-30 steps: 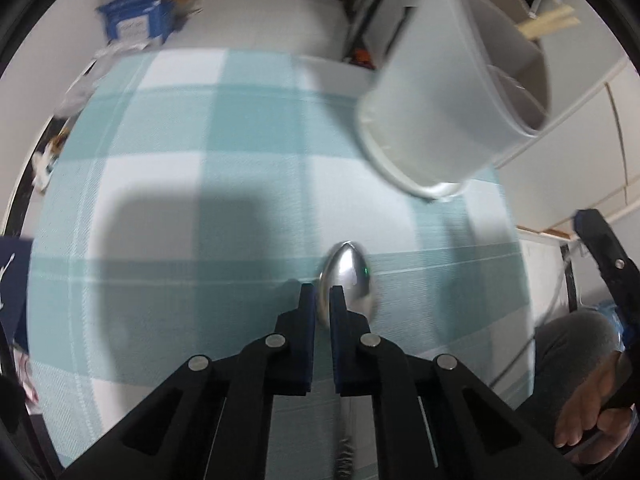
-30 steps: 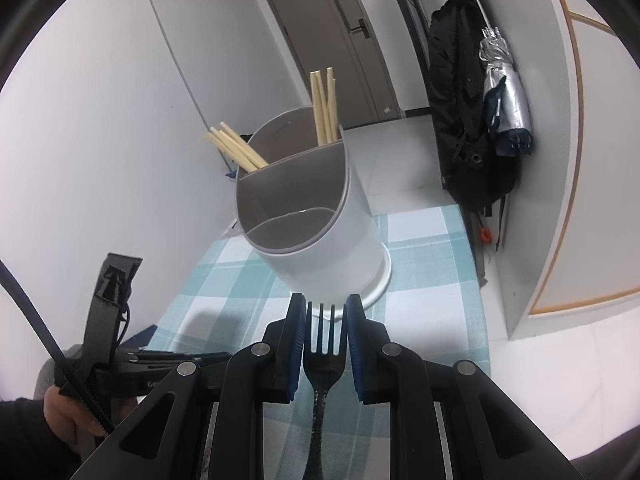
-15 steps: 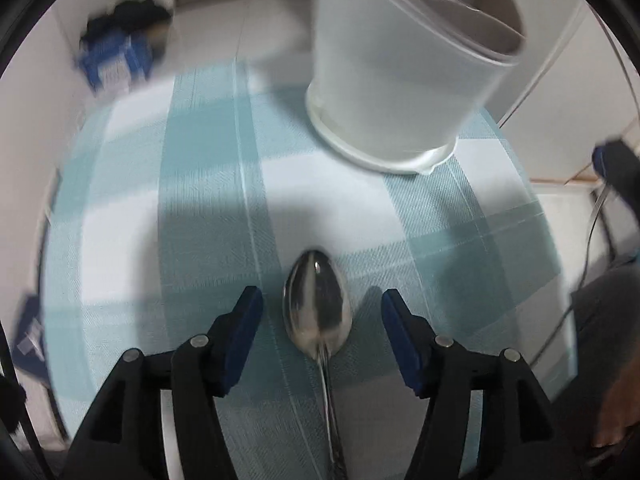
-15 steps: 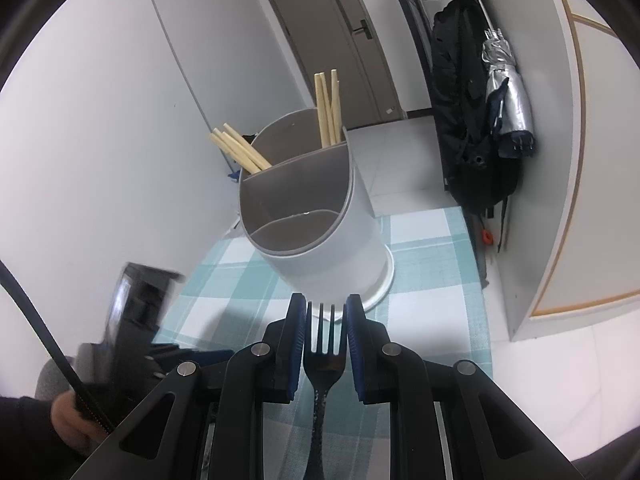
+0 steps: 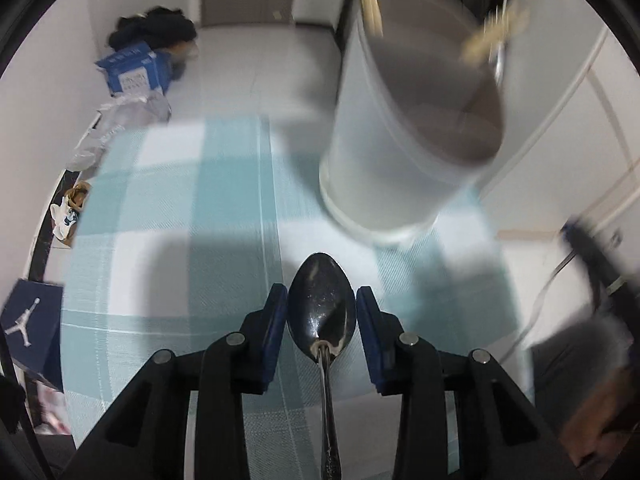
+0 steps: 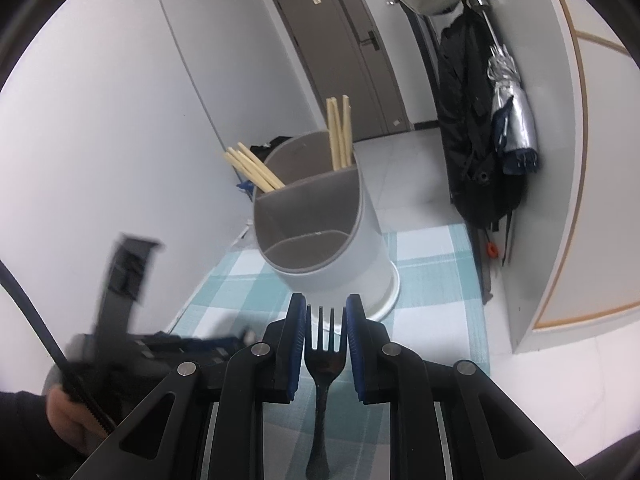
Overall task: Organize utensils
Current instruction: 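Lift the fork and spoon up toward the white holder with both tools, then lower the fork and spoon into the white holder and open both tools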
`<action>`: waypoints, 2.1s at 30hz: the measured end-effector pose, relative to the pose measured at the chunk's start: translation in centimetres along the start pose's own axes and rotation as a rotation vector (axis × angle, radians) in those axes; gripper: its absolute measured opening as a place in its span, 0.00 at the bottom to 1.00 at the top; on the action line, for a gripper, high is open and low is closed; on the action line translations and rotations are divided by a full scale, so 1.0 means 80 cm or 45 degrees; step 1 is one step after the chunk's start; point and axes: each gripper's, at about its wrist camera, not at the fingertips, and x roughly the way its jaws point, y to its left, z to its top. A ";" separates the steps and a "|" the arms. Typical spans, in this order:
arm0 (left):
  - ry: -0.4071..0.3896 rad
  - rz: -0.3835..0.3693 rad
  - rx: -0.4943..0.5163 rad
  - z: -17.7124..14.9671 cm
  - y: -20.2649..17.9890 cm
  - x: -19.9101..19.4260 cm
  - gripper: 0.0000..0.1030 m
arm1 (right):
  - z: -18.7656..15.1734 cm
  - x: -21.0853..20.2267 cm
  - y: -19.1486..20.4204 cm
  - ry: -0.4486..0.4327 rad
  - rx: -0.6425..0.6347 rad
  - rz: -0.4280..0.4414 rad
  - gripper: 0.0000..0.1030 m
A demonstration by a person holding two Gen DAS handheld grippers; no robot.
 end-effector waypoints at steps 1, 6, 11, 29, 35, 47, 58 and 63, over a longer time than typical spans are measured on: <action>-0.044 -0.014 -0.017 0.003 0.000 -0.011 0.29 | 0.001 -0.003 0.003 -0.015 -0.012 -0.002 0.19; -0.254 -0.095 -0.063 0.022 -0.010 -0.067 0.29 | 0.006 -0.012 0.018 -0.062 -0.047 -0.003 0.19; -0.445 -0.152 -0.091 0.035 -0.025 -0.108 0.29 | 0.019 -0.024 0.026 -0.123 -0.063 0.002 0.19; -0.911 -0.114 -0.179 0.120 -0.033 -0.135 0.30 | 0.160 -0.075 0.033 -0.313 -0.083 0.052 0.19; -0.977 -0.116 -0.167 0.142 -0.035 -0.121 0.30 | 0.228 -0.070 0.038 -0.398 -0.133 0.052 0.19; -0.943 -0.084 -0.194 0.145 -0.028 -0.073 0.30 | 0.264 0.021 0.018 -0.390 -0.135 -0.009 0.19; -0.947 -0.037 -0.079 0.132 -0.047 -0.063 0.30 | 0.232 0.052 -0.001 -0.286 -0.075 -0.010 0.19; -0.920 -0.055 -0.030 0.129 -0.050 -0.071 0.30 | 0.226 0.053 0.002 -0.262 -0.091 -0.001 0.19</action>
